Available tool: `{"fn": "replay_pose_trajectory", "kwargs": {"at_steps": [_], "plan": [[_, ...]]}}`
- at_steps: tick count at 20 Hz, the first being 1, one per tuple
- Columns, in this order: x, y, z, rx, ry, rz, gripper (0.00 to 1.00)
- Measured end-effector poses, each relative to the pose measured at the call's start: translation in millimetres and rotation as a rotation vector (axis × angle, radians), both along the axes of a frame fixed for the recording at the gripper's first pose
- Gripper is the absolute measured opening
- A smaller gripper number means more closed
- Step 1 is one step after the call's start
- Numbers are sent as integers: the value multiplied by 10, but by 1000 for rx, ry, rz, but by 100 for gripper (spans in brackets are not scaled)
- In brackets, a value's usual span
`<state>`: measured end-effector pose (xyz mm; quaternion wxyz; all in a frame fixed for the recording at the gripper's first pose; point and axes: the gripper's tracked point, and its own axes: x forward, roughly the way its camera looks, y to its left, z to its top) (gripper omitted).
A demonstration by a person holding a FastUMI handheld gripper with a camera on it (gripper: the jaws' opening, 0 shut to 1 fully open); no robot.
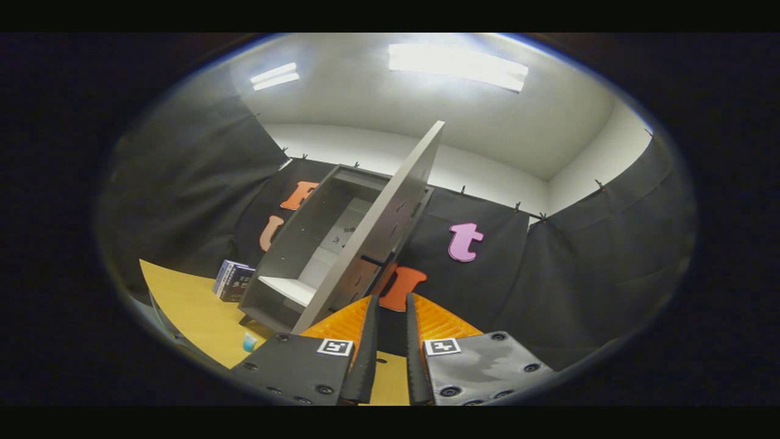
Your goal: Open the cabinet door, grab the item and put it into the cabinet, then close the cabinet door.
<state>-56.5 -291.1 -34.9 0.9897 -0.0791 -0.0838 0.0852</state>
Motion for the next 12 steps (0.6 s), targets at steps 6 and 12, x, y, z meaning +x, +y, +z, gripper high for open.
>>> {"fn": "replay_pose_trajectory", "kwargs": {"at_steps": [6, 12], "plan": [[-91, 335, 38, -16, 31, 13, 29], [-122, 704, 97, -23, 15, 51, 29]]}}
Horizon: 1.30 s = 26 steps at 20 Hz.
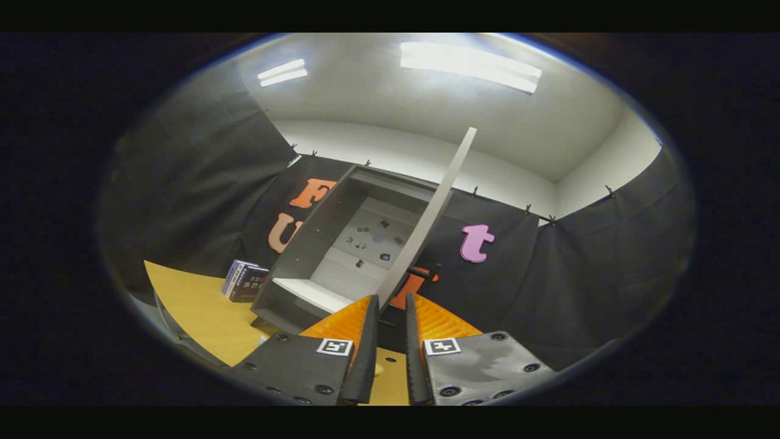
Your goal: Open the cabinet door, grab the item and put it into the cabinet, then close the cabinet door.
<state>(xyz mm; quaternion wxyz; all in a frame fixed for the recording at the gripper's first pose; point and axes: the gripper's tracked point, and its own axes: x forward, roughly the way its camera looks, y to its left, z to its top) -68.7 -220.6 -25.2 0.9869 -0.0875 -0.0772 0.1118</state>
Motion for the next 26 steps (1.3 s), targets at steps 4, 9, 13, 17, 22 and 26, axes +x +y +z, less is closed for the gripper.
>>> {"fn": "replay_pose_trajectory", "kwargs": {"at_steps": [4, 9, 13, 17, 22, 26], "plan": [[-28, 705, 344, -48, -84, 51, 29], [226, 1930, 284, -1, -40, 166, 29], [925, 2557, -544, 132, 189, 56, 32], [1289, 2913, -2029, 191, 574, -126, 79], [1167, 2992, -3517, 241, 876, -354, 92], [1181, 3106, -4174, 273, 971, -379, 92]]}}
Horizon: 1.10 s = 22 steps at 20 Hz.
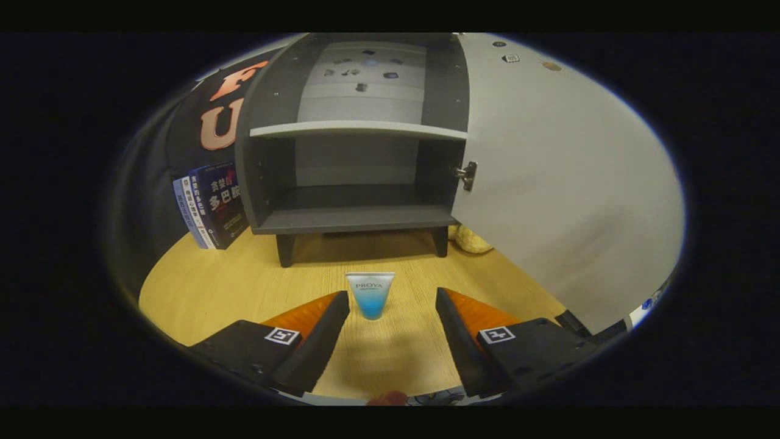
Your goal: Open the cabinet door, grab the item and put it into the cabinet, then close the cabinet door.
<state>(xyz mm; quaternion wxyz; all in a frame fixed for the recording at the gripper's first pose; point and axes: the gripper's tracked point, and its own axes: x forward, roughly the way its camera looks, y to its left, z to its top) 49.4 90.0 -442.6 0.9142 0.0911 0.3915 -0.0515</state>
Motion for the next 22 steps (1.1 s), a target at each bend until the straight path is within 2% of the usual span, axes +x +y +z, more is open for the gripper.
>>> {"fn": "replay_pose_trajectory", "kwargs": {"at_steps": [4, 8, 11, 14, 15, 17, 22], "plan": [[105, 5, -271, -54, 49, 34, 92], [380, 180, -500, -28, 57, 28, 92], [444, 180, -605, -61, 69, 20, 92], [473, 213, -667, -95, 71, 49, 80], [488, 236, -674, -99, 62, 57, 69], [478, 215, -668, -123, 71, 58, 61], [322, 227, -379, -151, 59, 99, 57]]}}
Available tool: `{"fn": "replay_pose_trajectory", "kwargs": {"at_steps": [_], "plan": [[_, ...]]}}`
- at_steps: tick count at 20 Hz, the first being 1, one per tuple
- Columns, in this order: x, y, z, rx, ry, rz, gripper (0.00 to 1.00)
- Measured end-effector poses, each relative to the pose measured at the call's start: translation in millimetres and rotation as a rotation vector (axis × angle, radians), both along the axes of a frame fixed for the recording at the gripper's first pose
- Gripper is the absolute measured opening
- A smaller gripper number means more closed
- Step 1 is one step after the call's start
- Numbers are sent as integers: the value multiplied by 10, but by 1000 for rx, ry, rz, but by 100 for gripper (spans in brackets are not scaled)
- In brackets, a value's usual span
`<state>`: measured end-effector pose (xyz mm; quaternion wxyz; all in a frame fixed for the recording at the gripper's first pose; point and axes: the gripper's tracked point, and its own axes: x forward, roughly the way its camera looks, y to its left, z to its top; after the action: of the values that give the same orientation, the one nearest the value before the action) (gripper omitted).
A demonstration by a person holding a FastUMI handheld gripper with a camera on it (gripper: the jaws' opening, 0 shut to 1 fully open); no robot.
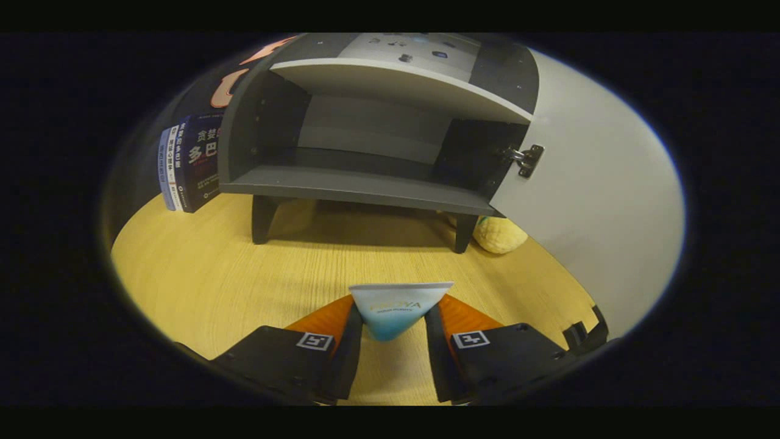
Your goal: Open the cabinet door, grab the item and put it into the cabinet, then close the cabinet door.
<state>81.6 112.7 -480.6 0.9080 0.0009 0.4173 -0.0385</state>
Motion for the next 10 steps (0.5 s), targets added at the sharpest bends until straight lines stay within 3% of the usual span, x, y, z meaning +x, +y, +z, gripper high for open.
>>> {"fn": "replay_pose_trajectory", "kwargs": {"at_steps": [5, 10], "plan": [[-69, 38, 792, -36, -81, 75, 58], [125, 6, 1954, 47, -217, 57, 57]]}}
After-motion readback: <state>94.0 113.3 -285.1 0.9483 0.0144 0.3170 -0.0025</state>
